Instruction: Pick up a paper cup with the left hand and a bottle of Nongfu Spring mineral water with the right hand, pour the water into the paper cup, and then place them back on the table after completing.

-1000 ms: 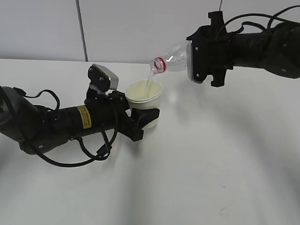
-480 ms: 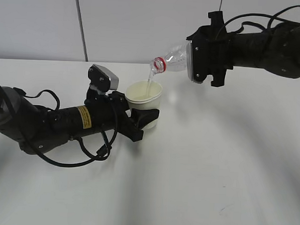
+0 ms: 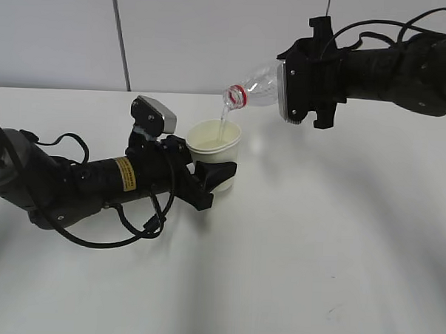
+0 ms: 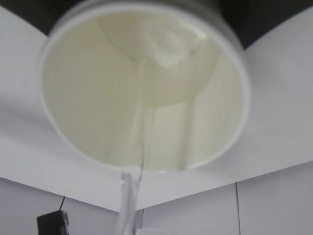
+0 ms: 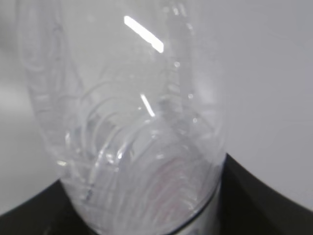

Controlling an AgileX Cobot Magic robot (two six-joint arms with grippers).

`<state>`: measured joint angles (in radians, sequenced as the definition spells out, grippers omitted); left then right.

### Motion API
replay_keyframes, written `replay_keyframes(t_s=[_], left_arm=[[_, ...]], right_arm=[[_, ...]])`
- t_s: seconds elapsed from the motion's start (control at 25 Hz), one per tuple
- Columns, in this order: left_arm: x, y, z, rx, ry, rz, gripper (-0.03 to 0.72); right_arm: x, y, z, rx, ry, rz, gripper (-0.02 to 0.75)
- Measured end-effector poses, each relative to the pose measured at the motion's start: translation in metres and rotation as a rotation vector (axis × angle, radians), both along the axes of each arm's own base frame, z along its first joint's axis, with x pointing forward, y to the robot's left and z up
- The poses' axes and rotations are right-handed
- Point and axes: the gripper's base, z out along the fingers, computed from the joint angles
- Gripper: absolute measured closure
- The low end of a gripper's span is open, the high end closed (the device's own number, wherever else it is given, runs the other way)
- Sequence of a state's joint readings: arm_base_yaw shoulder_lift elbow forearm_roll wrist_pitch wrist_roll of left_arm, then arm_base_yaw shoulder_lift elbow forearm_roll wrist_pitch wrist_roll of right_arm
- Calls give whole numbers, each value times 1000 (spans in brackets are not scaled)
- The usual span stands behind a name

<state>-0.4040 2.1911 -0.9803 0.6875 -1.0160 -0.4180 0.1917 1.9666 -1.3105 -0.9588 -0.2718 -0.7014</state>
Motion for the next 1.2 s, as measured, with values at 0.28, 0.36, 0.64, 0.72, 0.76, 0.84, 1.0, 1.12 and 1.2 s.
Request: replay_keyframes(t_s=[0.28, 0.36, 0.64, 0.72, 0.76, 0.84, 1.0, 1.12, 1.2], left_arm=[[0, 0, 0, 2, 0, -2, 274], [0, 0, 0, 2, 0, -3, 274], [0, 0, 0, 1, 0, -2, 274], [0, 0, 0, 1, 0, -1, 274], [0, 0, 0, 1, 0, 0, 274], [0, 0, 0, 0, 2, 5, 274], [1, 1, 0, -2, 4, 11, 274], [1, 1, 0, -2, 4, 12, 274], [1, 1, 0, 1, 6, 13, 274]], right_arm=[[0, 0, 0, 3, 1, -2, 290], [0, 0, 0, 5, 1, -3, 290], [0, 0, 0, 53, 25, -30, 290], [0, 0, 0, 61, 29, -34, 290], [0, 0, 0, 67, 31, -36, 290], [-1, -1, -3, 68, 41, -39, 290], [-5, -2, -10, 91, 80, -56, 290], [-6, -2, -13, 134, 109, -80, 290], [-6, -2, -13, 168, 126, -97, 290]])
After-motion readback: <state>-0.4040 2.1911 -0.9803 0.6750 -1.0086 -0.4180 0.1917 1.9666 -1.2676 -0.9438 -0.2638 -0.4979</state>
